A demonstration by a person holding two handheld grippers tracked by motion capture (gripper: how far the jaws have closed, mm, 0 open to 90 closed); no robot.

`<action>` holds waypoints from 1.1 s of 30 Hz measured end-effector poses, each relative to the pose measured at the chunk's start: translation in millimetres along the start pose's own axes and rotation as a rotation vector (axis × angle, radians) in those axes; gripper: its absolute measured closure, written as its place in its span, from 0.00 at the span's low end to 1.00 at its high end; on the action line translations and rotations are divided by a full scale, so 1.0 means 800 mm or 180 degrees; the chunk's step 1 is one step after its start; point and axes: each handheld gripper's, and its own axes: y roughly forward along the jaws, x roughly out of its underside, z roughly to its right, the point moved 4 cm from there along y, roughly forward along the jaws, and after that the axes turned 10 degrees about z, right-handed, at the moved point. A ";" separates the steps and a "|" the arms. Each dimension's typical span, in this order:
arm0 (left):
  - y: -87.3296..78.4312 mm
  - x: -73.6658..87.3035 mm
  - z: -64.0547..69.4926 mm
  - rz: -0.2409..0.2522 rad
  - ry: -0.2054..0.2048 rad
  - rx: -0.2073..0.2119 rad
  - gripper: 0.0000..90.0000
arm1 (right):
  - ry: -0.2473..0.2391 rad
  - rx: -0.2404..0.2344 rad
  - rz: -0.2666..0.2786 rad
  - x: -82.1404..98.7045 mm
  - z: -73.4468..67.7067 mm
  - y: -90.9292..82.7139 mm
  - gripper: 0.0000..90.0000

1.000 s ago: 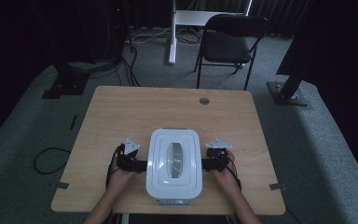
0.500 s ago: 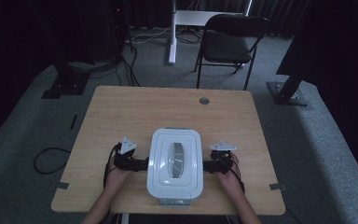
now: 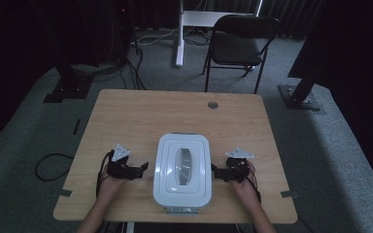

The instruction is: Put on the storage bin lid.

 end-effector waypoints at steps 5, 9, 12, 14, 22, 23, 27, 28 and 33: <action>-0.014 0.002 -0.011 0.0018 -0.0038 -0.0053 0.01 | 0.0057 0.0097 0.0057 0.000 0.015 -0.008 0.13; -0.025 0.008 -0.023 -0.0008 -0.0100 -0.0133 0.01 | 0.0083 0.0163 0.0085 0.000 0.023 -0.013 0.13; -0.032 0.012 -0.031 -0.0027 -0.0129 -0.0184 0.01 | 0.0110 0.0237 0.0074 0.003 0.036 -0.021 0.13; -0.034 0.014 -0.034 -0.0032 -0.0137 -0.0204 0.01 | 0.0124 0.0250 0.0077 0.003 0.039 -0.023 0.13; -0.059 0.027 -0.056 -0.0038 -0.0246 -0.0361 0.01 | 0.0341 0.0318 0.0037 0.015 0.064 -0.041 0.14; -0.061 0.029 -0.057 -0.0049 -0.0265 -0.0371 0.01 | 0.0344 0.0338 0.0040 0.016 0.066 -0.043 0.14; -0.072 0.037 -0.064 -0.0058 -0.0322 -0.0438 0.01 | 0.0368 0.0376 0.0037 0.022 0.073 -0.049 0.14; -0.075 0.038 -0.067 -0.0063 -0.0322 -0.0453 0.01 | 0.0395 0.0414 0.0023 0.026 0.078 -0.053 0.14; -0.090 0.043 -0.074 -0.0087 -0.0396 -0.0573 0.01 | 0.0520 0.0452 0.0016 0.034 0.088 -0.065 0.14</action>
